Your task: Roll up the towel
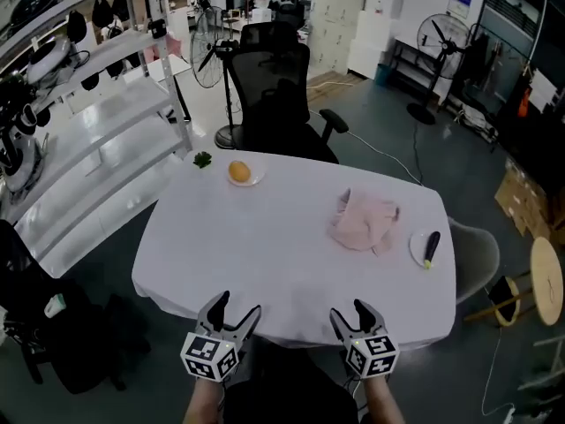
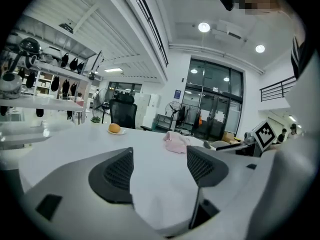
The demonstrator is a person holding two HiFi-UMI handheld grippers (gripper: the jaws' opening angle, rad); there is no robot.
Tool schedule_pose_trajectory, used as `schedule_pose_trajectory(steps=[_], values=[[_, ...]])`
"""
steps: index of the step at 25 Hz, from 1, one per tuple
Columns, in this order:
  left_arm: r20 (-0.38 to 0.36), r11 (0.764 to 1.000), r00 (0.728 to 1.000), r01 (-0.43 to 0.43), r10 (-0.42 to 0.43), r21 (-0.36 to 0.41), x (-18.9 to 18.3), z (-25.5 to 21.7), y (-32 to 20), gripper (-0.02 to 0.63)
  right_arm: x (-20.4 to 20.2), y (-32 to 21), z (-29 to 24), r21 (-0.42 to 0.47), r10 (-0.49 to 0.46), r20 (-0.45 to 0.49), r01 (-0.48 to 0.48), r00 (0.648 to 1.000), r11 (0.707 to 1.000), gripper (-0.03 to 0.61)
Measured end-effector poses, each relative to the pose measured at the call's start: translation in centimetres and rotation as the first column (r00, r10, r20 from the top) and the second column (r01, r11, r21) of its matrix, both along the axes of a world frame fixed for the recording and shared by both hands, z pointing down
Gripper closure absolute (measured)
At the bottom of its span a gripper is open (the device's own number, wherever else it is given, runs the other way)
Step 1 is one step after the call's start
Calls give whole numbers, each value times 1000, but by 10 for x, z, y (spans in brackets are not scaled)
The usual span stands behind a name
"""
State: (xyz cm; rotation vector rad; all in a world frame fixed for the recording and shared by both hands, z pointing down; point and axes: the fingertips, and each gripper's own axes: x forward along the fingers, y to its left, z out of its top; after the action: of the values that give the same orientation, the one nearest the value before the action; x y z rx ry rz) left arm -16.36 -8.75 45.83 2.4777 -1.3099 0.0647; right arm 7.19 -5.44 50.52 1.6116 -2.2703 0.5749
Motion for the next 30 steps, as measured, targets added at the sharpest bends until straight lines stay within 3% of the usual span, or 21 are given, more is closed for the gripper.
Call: schedule_pose_trajectory(steps=[9, 14, 20, 25, 30], values=[[24, 987, 987, -157, 158, -41, 64, 7, -62, 265, 68, -35, 6, -25, 140, -33, -140, 990, 990, 311], [38, 966, 967, -247, 250, -71, 101, 14, -94, 265, 105, -51, 13, -53, 212, -58, -215, 976, 975, 311], [55, 928, 930, -355, 363, -115, 150, 34, -130, 265, 144, -82, 35, -105, 313, 25, -309, 949, 945, 319], [106, 877, 875, -455, 473, -157, 188, 58, -155, 265, 163, -109, 55, -137, 275, -58, -281, 960, 950, 321], [135, 821, 816, -530, 562, -212, 222, 82, -177, 265, 172, -130, 79, -198, 157, -141, -184, 977, 963, 314]])
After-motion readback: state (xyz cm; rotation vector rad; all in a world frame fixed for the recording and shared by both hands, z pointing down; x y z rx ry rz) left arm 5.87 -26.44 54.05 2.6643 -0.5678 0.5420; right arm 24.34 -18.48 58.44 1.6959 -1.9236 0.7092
